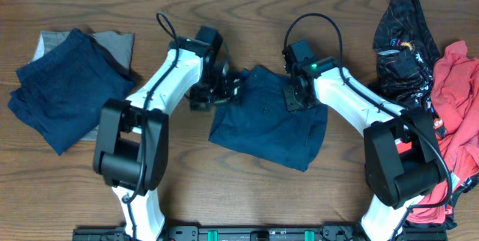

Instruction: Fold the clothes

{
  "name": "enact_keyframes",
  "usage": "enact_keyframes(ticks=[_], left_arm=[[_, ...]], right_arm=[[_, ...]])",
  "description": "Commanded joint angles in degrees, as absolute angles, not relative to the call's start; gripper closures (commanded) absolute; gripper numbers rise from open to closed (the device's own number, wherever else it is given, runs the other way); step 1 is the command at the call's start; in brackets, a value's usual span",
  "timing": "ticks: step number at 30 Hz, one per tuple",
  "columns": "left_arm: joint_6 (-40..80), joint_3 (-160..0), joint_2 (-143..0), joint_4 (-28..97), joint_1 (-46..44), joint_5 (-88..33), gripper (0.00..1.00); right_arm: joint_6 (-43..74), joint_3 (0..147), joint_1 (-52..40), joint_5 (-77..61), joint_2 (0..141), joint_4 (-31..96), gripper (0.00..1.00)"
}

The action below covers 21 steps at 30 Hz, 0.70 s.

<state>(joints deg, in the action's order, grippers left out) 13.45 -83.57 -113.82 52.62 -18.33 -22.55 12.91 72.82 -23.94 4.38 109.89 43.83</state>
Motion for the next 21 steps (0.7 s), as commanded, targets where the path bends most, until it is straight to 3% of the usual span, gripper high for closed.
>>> enact_keyframes(ticks=[1,9,18,19,21], left_arm=[[10.5,-83.6,-113.7,49.2,-18.2,-21.6,0.02],[10.5,-83.6,-118.9,44.0,-18.3,-20.5,0.02],[7.9,-83.6,-121.4,42.2,-21.5,-30.0,0.00],[7.2,-83.6,-121.4,42.0,-22.1,-30.3,0.01],[5.6,-83.6,-121.4,41.6,-23.4,-30.5,0.17]], right_arm=[[12.2,73.9,-25.3,5.5,110.5,44.5,0.49],[12.4,73.9,-25.6,5.5,110.5,44.8,0.49],[12.4,73.9,-25.6,5.5,110.5,44.6,0.49],[12.4,73.9,-25.6,5.5,110.5,44.6,0.49],[12.4,73.9,-25.6,5.5,110.5,44.6,0.50]])
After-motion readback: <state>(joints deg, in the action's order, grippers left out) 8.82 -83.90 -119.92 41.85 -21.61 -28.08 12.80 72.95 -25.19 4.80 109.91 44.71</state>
